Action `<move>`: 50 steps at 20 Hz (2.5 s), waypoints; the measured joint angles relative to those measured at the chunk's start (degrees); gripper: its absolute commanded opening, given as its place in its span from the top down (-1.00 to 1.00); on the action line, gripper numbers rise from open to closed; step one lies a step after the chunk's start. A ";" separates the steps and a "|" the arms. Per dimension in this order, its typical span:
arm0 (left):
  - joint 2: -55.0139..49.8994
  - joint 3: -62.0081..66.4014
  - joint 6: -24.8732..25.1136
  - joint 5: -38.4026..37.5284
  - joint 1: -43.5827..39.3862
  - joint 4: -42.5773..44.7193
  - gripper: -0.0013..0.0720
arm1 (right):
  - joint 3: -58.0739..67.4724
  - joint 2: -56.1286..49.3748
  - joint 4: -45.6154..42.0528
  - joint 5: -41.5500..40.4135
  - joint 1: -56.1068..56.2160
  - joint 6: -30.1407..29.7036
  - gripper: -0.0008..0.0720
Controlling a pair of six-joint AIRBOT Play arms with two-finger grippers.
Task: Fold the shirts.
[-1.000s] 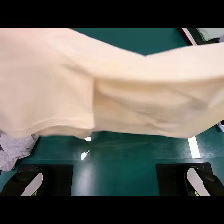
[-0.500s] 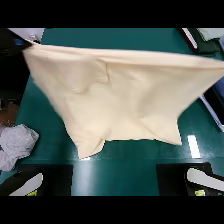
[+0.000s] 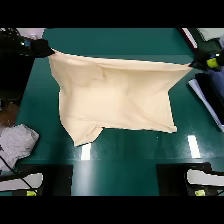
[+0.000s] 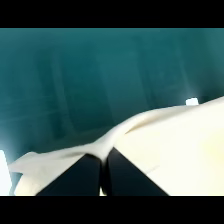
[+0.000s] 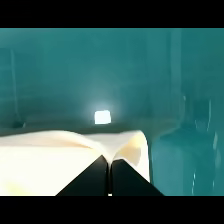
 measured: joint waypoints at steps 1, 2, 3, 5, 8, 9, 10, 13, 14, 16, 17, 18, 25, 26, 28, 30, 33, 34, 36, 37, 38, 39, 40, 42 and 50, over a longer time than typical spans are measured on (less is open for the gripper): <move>-1.09 -0.02 0.33 0.52 0.00 0.81 0.89 | -1.49 -0.13 -0.13 -2.91 0.94 -0.35 0.95; -2.10 -0.04 0.52 0.57 0.00 1.68 0.89 | -2.97 -0.22 -0.68 -4.94 1.75 -0.66 0.95; -3.17 -0.09 0.74 0.02 0.00 2.80 0.89 | -4.39 -0.26 -1.38 -6.34 2.40 -0.85 0.95; -5.09 -0.24 0.98 -2.40 0.00 4.96 0.89 | -7.69 -0.33 -2.97 -7.91 3.85 -1.16 0.95; -7.15 -2.43 1.22 -6.29 0.00 7.15 0.89 | -12.85 -0.37 -4.44 -9.16 5.60 -1.36 0.95; -7.52 -3.74 1.22 -7.06 0.00 7.54 0.89 | -14.51 -0.42 -4.79 -9.38 5.97 -1.38 0.95; -7.76 -5.03 1.20 -7.69 0.00 7.91 0.89 | -15.98 -0.42 -4.94 -9.62 6.14 -1.42 0.95; -8.20 -9.11 0.94 -8.72 0.02 8.48 0.89 | -19.12 -0.42 -5.29 -9.88 6.58 -1.44 0.94; -8.26 -10.14 0.61 -8.92 0.00 8.59 0.86 | -19.87 -0.42 -5.38 -9.92 6.69 -1.46 0.94; -8.35 -11.67 -0.48 -9.53 0.02 8.87 -0.58 | -20.85 -0.42 -5.25 -9.90 6.75 -1.49 0.68; -8.33 -12.07 -1.11 -9.86 0.04 8.92 -0.54 | -21.14 -0.42 -5.03 -9.77 6.75 -1.49 0.16; -8.26 -12.39 -1.95 -10.14 0.04 9.03 -0.52 | -21.31 -0.42 -4.66 -9.49 6.75 -1.53 -0.09; -2.58 -15.19 -5.75 -15.23 0.04 15.13 -0.52 | -21.77 4.24 -2.58 -4.35 4.24 -1.60 -0.09; -0.52 -16.94 -6.14 -15.61 0.04 15.91 -0.52 | -21.79 5.55 -2.51 -3.23 3.52 -1.60 -0.09; 4.70 -22.40 -7.52 -15.78 0.07 16.44 -0.52 | -21.84 8.04 -2.34 -1.46 2.38 -1.60 -0.09; 10.73 -29.99 -9.38 -15.32 0.07 15.87 -0.52 | -21.84 10.21 -2.29 -0.44 1.62 -1.60 -0.09; 20.00 -42.88 -12.15 -12.22 0.07 12.24 -0.52 | -21.84 12.20 -2.19 0.33 1.07 -1.60 -0.09; 22.47 -46.77 -12.85 -11.21 0.02 10.88 -0.52 | -21.84 12.59 -2.21 0.66 1.03 -1.60 -0.09; 26.16 -53.79 -14.16 -9.01 0.04 8.76 -0.52 | -21.84 12.98 -2.10 1.49 0.94 -1.60 -0.09; 27.34 -56.92 -14.73 -7.87 0.04 7.65 -0.52 | -21.84 13.16 -2.12 1.68 0.94 -1.60 -0.09; 28.24 -59.60 -15.10 -6.91 0.04 6.49 -0.52 | -21.84 13.27 -2.10 2.12 0.94 -1.60 -0.09; 28.79 -61.79 -15.37 -5.84 0.04 5.46 -0.52 | -21.84 13.31 -2.10 2.45 0.96 -1.60 -0.09; 29.27 -63.78 -15.58 -4.76 0.04 4.42 -0.52 | -21.84 13.38 -2.10 2.73 0.96 -1.60 -0.09; 29.79 -66.69 -15.80 -2.89 0.04 2.67 -0.52 | -21.84 13.44 -2.08 3.17 0.98 -1.60 -0.09; 30.21 -70.58 -15.52 3.48 0.04 -1.99 -0.52 | -21.84 13.46 -2.08 3.98 0.98 -1.60 -0.09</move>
